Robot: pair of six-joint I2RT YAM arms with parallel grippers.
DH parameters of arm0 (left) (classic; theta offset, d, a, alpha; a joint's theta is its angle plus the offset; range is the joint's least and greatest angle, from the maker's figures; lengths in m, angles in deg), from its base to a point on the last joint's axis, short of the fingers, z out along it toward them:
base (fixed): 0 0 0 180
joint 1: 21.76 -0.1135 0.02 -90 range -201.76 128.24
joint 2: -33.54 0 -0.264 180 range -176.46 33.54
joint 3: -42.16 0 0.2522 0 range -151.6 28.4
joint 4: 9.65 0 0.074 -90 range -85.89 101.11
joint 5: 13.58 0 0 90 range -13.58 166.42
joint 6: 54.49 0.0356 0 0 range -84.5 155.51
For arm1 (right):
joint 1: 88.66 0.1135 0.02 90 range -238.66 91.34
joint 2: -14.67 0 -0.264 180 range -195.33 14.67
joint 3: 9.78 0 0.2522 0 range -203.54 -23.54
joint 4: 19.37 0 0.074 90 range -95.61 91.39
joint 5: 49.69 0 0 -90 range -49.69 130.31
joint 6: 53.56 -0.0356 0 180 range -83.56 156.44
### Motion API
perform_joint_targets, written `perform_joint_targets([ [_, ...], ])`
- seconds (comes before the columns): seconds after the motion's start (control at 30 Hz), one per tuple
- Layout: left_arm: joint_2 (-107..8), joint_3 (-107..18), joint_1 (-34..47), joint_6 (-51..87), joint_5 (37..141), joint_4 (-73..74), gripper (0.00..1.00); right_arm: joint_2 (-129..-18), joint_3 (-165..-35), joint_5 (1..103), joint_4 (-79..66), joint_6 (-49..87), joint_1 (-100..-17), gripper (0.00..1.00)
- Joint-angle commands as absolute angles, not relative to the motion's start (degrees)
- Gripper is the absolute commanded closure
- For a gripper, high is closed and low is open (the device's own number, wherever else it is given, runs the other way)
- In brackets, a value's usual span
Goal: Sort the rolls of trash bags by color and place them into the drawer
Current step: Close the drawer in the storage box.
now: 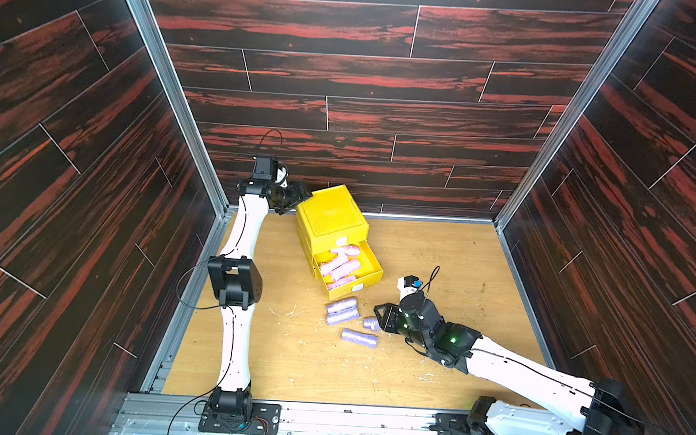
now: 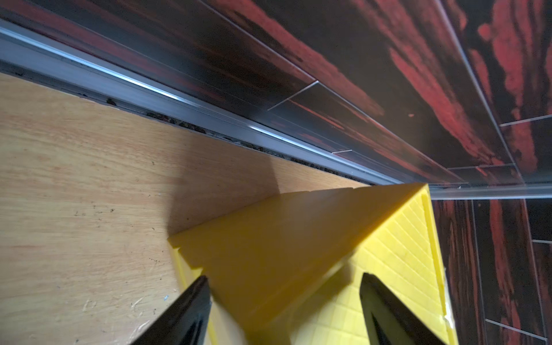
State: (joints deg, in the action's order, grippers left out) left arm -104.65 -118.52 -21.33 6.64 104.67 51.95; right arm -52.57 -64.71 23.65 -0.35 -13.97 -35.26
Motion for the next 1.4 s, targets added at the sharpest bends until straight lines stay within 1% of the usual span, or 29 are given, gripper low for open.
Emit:
perform_joint_targets([
  [0.0, -103.4, -118.3, -21.5, 8.6, 110.1, 49.5, 0.22, -53.0, -63.2, 23.3, -3.0, -15.4, -34.8, 0.63],
  [0.2, -103.5, -117.9, -21.5, 8.6, 112.1, 49.1, 0.27, -53.3, -57.0, 23.3, -12.4, -22.1, -34.9, 0.60],
  [0.5, -103.8, -117.5, -21.2, 7.8, 113.9, 48.2, 0.29, -56.4, -52.2, 22.7, -24.6, -29.9, -34.8, 0.54],
  [0.67, -103.8, -116.7, -21.0, 8.0, 114.2, 48.6, 0.31, -59.3, -50.2, 24.1, -35.3, -33.7, -34.9, 0.52],
  [1.0, -102.5, -112.4, -20.4, 8.9, 113.7, 48.7, 0.32, -71.8, -51.2, 26.9, -54.9, -39.5, -34.9, 0.50],
  [1.2, -102.2, -111.5, -20.3, 8.8, 113.5, 48.8, 0.32, -76.2, -52.0, 27.0, -62.2, -41.0, -35.3, 0.49],
  [1.37, -101.1, -109.2, -20.2, 9.1, 113.1, 48.7, 0.32, -78.9, -53.7, 27.0, -63.3, -42.4, -36.1, 0.49],
])
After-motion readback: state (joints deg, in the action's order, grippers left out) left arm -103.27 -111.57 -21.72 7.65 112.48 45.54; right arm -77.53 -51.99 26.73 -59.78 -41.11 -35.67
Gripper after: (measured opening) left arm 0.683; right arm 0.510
